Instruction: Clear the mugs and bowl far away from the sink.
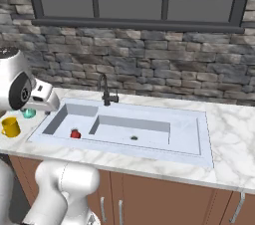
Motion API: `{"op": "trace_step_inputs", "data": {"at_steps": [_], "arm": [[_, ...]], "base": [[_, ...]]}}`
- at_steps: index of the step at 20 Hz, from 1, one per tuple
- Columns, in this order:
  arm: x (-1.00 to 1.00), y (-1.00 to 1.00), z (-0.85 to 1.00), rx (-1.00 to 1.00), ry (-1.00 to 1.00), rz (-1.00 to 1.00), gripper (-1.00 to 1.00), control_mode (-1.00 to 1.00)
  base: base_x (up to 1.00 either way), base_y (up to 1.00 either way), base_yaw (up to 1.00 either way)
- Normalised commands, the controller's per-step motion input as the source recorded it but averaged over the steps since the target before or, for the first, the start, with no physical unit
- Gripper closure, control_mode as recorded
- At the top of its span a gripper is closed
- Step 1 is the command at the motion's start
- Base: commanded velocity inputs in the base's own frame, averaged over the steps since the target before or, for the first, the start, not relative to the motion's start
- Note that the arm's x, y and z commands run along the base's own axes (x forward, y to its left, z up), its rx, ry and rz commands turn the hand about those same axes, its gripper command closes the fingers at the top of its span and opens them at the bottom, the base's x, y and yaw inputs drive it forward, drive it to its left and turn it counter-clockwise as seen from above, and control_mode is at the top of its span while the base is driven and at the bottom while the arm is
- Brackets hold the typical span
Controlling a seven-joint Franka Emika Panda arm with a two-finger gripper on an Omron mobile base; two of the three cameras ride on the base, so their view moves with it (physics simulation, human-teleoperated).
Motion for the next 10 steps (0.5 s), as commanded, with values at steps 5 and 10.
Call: {"op": "trace_step_inputs", "data": {"at_steps": [5, 10], "arm": [[-0.26, 0.71, -0.01, 0.00, 0.00, 0.00, -1.00, -1.00], [-0.15, 0.74, -0.02, 0.00, 0.00, 0.00, -1.00, -1.00]], "base": [[0.00, 0.00, 0.00], [0.00, 0.00, 0.00]]}}
